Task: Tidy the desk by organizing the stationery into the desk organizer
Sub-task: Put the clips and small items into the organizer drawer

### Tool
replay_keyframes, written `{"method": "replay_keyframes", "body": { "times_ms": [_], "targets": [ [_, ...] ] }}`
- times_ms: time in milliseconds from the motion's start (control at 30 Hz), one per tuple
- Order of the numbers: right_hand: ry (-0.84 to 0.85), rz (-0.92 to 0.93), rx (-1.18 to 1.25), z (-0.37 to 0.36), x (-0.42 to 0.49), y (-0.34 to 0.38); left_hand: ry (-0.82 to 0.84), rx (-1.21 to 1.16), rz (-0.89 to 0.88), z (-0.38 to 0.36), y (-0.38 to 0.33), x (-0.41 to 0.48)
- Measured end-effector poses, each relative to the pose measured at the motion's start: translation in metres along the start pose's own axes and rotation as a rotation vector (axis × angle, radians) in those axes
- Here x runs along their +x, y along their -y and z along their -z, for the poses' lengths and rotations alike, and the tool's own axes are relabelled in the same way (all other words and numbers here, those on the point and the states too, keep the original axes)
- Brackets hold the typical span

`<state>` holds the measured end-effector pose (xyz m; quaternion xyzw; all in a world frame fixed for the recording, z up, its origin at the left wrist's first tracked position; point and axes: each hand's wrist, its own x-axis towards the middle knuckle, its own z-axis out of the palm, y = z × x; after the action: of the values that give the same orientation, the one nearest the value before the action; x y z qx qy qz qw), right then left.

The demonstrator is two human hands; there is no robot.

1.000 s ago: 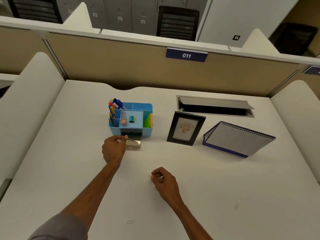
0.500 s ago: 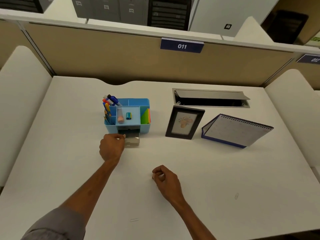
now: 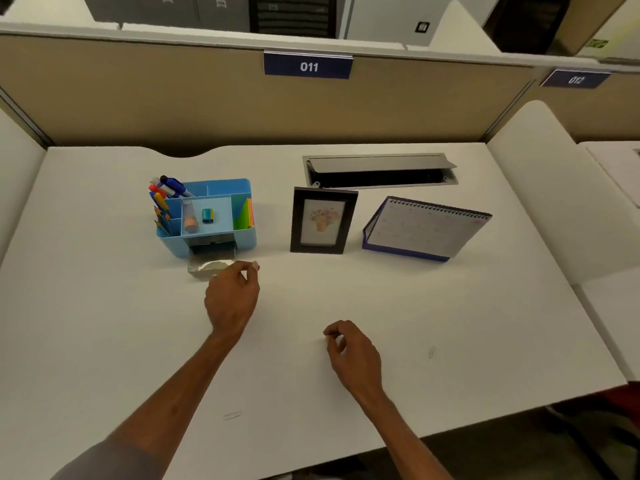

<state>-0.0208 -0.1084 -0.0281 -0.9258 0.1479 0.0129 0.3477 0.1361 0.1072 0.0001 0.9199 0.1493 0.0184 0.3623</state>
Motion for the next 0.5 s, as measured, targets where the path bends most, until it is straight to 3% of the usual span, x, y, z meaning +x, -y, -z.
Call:
{"method": "replay_keyframes", "body": {
  "times_ms": [300, 500],
  "targets": [
    [-0.307, -0.094, -0.257, 0.081, -0.025, -0.103, 0.281, 0.081, -0.145, -0.064, -0.046, -0.073],
    [-0.097, 0.110, -0.434, 0.115, -0.036, -0.170, 0.354, 0.074, -0.172, -0.093, -0.073, -0.110]
  ]
}}
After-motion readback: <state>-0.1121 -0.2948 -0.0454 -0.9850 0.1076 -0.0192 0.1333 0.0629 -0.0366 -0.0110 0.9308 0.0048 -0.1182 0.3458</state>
